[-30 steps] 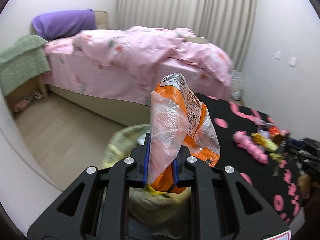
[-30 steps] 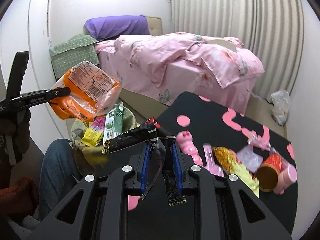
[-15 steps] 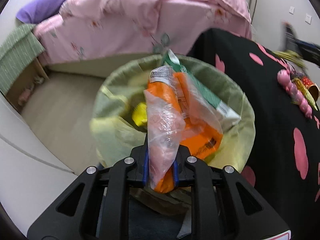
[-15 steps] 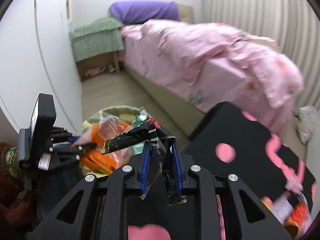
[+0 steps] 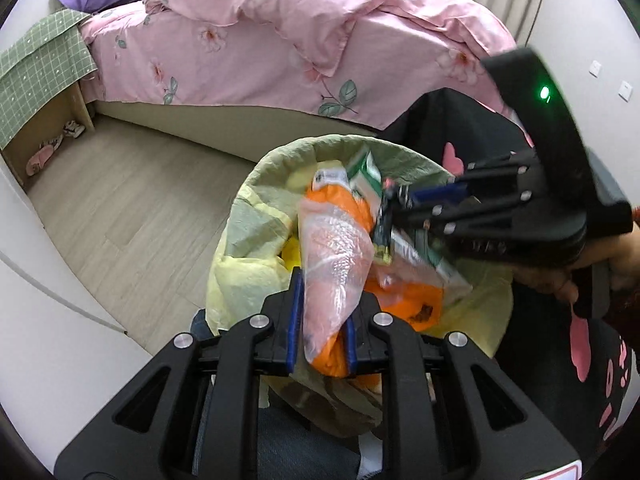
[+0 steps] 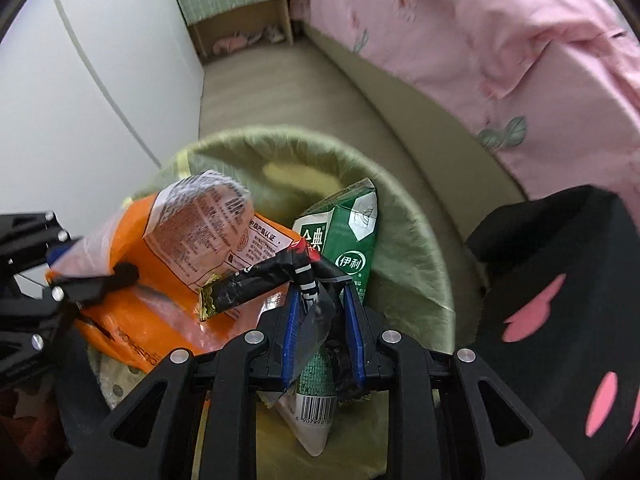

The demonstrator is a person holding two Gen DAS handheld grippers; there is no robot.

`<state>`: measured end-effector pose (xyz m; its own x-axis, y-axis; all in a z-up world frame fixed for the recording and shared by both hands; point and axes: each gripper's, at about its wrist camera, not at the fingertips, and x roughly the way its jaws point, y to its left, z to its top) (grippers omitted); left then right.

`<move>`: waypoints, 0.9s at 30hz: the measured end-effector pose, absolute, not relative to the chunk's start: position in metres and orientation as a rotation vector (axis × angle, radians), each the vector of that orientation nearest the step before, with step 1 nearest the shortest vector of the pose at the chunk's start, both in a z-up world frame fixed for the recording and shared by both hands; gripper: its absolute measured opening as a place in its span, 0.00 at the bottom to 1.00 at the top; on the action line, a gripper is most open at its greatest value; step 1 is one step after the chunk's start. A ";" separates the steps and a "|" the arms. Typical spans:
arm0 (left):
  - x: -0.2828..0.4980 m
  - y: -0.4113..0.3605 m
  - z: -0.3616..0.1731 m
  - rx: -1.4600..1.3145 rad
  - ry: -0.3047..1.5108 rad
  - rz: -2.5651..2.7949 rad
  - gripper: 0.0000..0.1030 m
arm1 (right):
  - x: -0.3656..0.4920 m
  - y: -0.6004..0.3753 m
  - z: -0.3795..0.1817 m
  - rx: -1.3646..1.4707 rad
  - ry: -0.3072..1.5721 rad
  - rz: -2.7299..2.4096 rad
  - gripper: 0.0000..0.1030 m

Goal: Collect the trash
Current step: 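Lower both tools into the bin and open both grippers to release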

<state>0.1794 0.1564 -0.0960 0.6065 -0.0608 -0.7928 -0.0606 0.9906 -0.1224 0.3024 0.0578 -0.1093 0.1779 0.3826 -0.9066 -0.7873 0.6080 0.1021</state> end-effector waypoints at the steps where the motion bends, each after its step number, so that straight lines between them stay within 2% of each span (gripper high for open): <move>1: 0.180 0.157 -0.098 -0.147 0.923 -0.001 0.16 | 0.303 0.060 -0.113 -0.447 1.130 0.870 0.21; 10: 0.191 0.154 -0.105 -0.145 0.940 -0.016 0.16 | 0.302 0.049 -0.111 -0.458 1.152 0.901 0.21; 19: 0.198 0.165 -0.108 -0.241 0.942 -0.038 0.17 | 0.287 0.043 -0.097 -0.474 1.065 0.891 0.22; 21: 0.196 0.170 -0.105 -0.278 0.935 -0.045 0.33 | 0.284 0.042 -0.093 -0.466 1.051 0.890 0.23; 23: 0.193 0.174 -0.099 -0.295 0.921 -0.018 0.41 | 0.281 0.039 -0.089 -0.465 1.032 0.885 0.24; 24: 0.191 0.175 -0.095 -0.297 0.912 -0.008 0.46 | 0.280 0.037 -0.087 -0.464 1.025 0.881 0.27; 25: 0.189 0.176 -0.090 -0.296 0.901 0.003 0.49 | 0.279 0.035 -0.085 -0.456 1.023 0.880 0.36; 27: 0.186 0.176 -0.082 -0.289 0.880 0.016 0.62 | 0.275 0.031 -0.081 -0.432 1.025 0.894 0.39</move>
<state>0.1863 0.1758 -0.0819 0.6399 -0.1045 -0.7613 -0.1324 0.9609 -0.2432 0.2753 0.0308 -0.0807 0.2217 0.4333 -0.8736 -0.8061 0.5855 0.0859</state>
